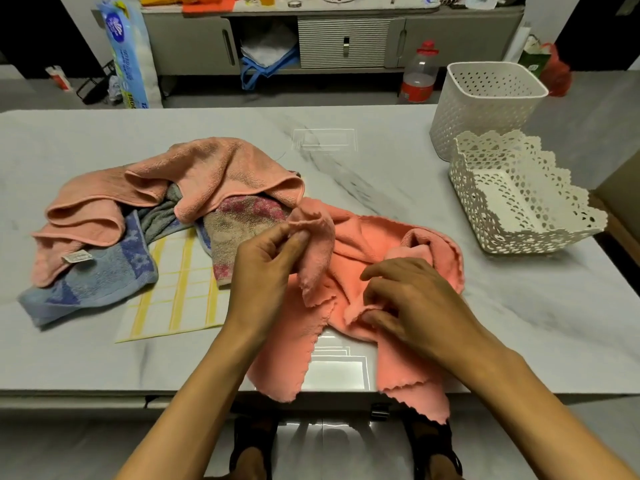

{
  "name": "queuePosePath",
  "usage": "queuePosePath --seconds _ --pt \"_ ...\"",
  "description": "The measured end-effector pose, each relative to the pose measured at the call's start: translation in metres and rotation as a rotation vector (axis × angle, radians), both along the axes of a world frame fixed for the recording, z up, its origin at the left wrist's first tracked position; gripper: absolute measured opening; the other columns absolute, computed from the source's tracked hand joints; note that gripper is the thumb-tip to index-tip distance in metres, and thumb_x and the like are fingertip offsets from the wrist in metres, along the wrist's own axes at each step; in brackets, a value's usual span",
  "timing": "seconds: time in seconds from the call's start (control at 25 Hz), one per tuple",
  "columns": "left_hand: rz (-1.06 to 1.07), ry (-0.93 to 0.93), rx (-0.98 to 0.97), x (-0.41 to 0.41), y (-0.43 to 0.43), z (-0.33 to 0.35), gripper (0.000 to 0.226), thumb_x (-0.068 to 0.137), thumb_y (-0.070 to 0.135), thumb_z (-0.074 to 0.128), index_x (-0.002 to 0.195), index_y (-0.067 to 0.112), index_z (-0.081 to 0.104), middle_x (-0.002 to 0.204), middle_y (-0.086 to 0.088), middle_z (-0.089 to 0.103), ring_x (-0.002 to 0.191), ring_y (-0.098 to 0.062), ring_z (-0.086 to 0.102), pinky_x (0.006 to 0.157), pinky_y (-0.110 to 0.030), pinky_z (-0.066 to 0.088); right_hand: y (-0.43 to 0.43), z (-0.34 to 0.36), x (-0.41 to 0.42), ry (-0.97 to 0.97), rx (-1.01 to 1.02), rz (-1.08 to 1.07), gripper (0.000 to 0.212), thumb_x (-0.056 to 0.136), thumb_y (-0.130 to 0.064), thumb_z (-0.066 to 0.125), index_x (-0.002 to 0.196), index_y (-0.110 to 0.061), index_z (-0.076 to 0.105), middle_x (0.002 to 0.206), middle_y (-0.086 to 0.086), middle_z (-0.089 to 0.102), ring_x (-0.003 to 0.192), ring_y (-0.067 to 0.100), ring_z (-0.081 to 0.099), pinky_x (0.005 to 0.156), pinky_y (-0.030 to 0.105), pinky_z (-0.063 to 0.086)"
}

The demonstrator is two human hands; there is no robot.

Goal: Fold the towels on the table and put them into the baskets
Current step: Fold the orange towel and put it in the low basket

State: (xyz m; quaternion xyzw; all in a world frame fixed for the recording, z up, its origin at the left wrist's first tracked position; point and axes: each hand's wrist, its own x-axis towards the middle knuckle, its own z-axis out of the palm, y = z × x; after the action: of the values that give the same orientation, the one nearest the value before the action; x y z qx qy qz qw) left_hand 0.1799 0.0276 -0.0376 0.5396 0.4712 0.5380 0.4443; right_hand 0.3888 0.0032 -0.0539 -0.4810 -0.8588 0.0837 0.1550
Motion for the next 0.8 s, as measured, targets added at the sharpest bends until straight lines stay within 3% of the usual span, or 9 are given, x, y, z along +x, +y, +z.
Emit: queuePosePath --seconds 0.08,0.16,0.24,0.36,0.52,0.68,0.8 --pt "-0.033 0.024 -0.014 -0.002 0.000 -0.002 0.018 0.095 0.012 0.057 0.095 0.014 0.075 0.074 -0.006 0.070 0.073 -0.017 0.064 0.074 -0.042 0.054 0.000 0.002 0.001 0.092 -0.072 -0.009 0.022 0.078 -0.043 0.075 0.081 -0.025 0.063 0.084 -0.012 0.066 0.082 0.004 0.056 0.079 0.017 0.037" --pt "-0.047 0.035 -0.020 -0.003 0.001 -0.004 0.017 0.093 0.014 0.060 0.093 0.013 0.076 0.074 -0.018 0.070 0.071 -0.020 0.064 0.074 -0.044 0.054 0.000 0.007 0.004 0.257 -0.140 -0.063 0.014 0.085 -0.037 0.071 0.084 -0.026 0.062 0.077 -0.013 0.065 0.076 0.002 0.055 0.070 0.016 0.038" --pt "-0.069 0.020 -0.034 -0.002 0.000 -0.003 0.015 0.092 0.012 0.062 0.093 0.010 0.077 0.076 -0.025 0.069 0.069 -0.022 0.064 0.074 -0.047 0.054 0.000 0.012 0.005 0.522 -0.161 -0.098 0.006 0.089 -0.020 0.069 0.091 -0.026 0.069 0.081 -0.014 0.070 0.080 -0.003 0.063 0.072 0.015 0.044" --pt "-0.130 0.010 -0.040 0.006 -0.005 0.001 0.016 0.089 0.005 0.064 0.094 0.012 0.078 0.080 -0.023 0.071 0.071 -0.024 0.065 0.071 -0.043 0.054 0.001 0.025 -0.003 0.801 -0.196 -0.062 0.018 0.088 -0.008 0.066 0.095 -0.021 0.076 0.089 -0.014 0.074 0.087 0.000 0.068 0.078 0.012 0.045" --pt "-0.214 0.059 -0.021 0.016 -0.013 0.001 0.016 0.088 0.005 0.065 0.094 0.014 0.076 0.088 -0.003 0.077 0.085 -0.019 0.073 0.079 -0.032 0.057 0.001 0.026 -0.016 0.850 -0.203 -0.070 0.010 0.085 -0.010 0.072 0.092 -0.016 0.077 0.091 -0.007 0.075 0.089 0.008 0.070 0.081 0.018 0.049" --pt "-0.216 0.051 -0.015 0.015 -0.014 0.000 0.017 0.090 0.008 0.063 0.098 0.015 0.076 0.089 -0.003 0.077 0.086 -0.022 0.073 0.081 -0.037 0.058 0.001 0.026 -0.020 0.929 -0.207 -0.140 0.006 0.085 -0.011 0.073 0.088 -0.016 0.075 0.087 -0.006 0.075 0.085 0.007 0.070 0.079 0.017 0.049" --pt "-0.249 0.070 0.012 0.015 -0.015 0.003 0.018 0.090 0.009 0.062 0.100 0.015 0.077 0.091 0.000 0.078 0.088 -0.016 0.073 0.080 -0.030 0.057 0.001 0.025 -0.020 0.914 -0.182 -0.166 0.004 0.085 -0.010 0.073 0.088 -0.013 0.074 0.086 -0.005 0.075 0.085 0.008 0.070 0.080 0.019 0.051"
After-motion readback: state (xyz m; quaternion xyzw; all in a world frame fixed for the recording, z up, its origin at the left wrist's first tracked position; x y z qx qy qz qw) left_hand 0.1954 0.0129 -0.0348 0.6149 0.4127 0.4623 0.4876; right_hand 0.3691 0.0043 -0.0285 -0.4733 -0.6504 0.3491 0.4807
